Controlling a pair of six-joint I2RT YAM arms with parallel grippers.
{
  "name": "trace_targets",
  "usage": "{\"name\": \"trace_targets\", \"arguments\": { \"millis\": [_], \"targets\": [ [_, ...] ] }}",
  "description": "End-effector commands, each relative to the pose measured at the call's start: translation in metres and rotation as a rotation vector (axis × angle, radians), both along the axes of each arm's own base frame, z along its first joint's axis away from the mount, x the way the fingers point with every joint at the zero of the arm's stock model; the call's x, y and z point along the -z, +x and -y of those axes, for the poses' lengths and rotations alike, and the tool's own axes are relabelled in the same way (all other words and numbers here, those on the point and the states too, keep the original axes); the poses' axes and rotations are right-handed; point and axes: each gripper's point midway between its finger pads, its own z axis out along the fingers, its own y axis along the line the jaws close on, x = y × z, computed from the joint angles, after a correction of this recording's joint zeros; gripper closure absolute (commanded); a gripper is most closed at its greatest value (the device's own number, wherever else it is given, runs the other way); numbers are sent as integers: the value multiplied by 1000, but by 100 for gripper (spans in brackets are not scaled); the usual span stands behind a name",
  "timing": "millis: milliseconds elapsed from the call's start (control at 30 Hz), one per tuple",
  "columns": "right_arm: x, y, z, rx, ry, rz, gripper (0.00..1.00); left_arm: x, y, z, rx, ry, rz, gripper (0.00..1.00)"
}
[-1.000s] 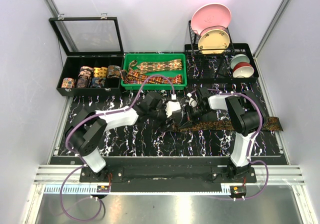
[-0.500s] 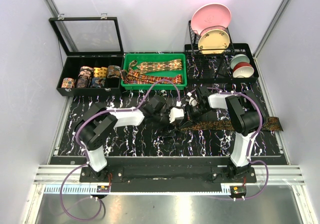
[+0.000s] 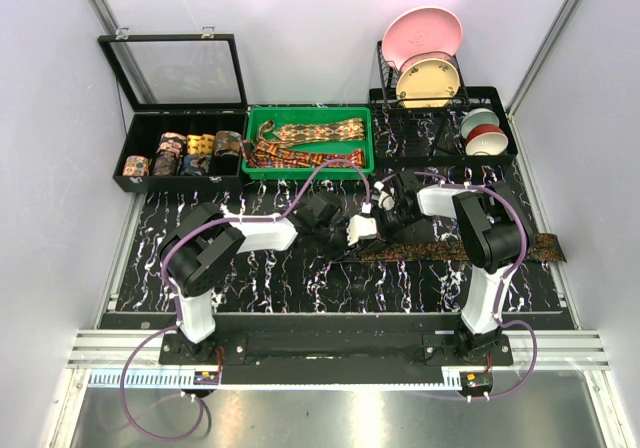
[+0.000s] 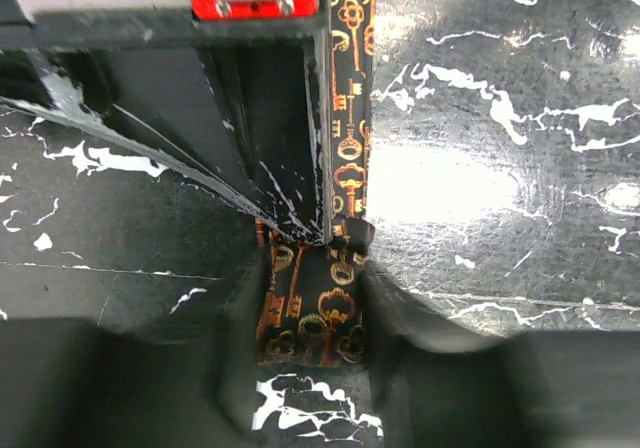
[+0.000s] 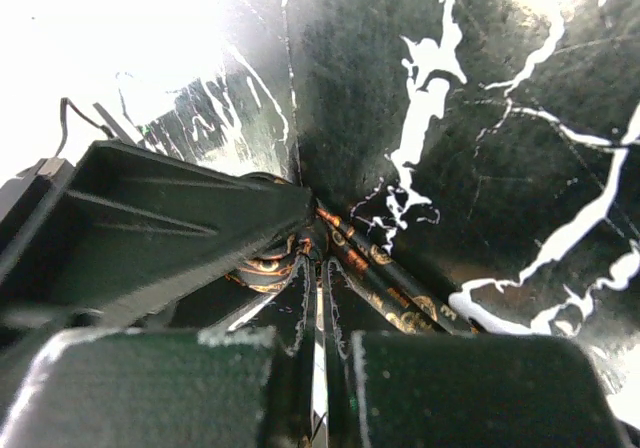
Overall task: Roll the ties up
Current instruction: Roll the tie at the center of the board.
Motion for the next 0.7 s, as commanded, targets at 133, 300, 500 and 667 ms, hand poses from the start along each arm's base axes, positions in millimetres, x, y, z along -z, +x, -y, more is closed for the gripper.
{"name": "trace_targets", "arguments": {
  "millis": [133,300,500,667],
  "targets": [
    [-22,19,0,-20,-8,126,100,23,-18,-25,45,128,-26,70],
    [6,11,3,-38,-63,79,100,17,-19,-25,27,123,-41,44],
    [20,14,4,-37,-90,68,100,-17,-6,-26,-45,-50,-42,37],
    [24,13,6,-39,-102,65,100,-38,2,-26,-48,-162,-8,37]
  ]
}}
